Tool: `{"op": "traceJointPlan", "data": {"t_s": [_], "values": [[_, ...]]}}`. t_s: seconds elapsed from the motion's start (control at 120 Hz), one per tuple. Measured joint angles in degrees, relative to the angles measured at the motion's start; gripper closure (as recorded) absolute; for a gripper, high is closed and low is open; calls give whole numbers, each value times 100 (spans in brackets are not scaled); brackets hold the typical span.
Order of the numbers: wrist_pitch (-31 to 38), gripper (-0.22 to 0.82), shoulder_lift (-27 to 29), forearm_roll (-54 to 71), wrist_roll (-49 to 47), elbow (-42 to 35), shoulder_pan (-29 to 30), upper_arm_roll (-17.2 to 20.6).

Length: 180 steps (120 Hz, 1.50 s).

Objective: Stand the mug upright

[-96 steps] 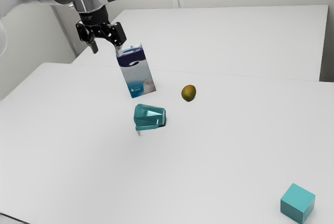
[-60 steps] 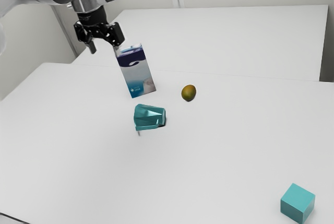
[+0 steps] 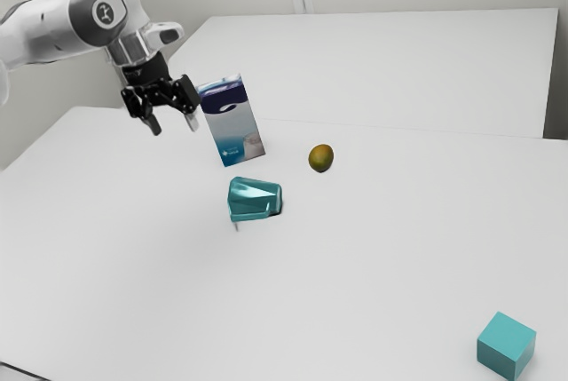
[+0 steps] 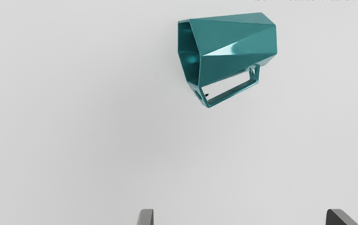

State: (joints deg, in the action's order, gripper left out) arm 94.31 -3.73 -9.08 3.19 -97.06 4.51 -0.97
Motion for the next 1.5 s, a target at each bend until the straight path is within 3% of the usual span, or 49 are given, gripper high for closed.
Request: {"op": "traceJointPlan", "data": {"t_s": [0.225, 0.383, 0.717, 1.358, 1.5], "values": [[864, 0, -140, -1164, 837, -746, 500, 1], [1276, 0, -590, -2121, 1519, -927, 862, 3], [1938, 0, -1182, -3589, 2550, -1299, 903, 8], [1421, 0, -1996, -5276, 3898, -1274, 1012, 37], [1273, 5, -2056, -5382, 4201, -1265, 1093, 51]]}}
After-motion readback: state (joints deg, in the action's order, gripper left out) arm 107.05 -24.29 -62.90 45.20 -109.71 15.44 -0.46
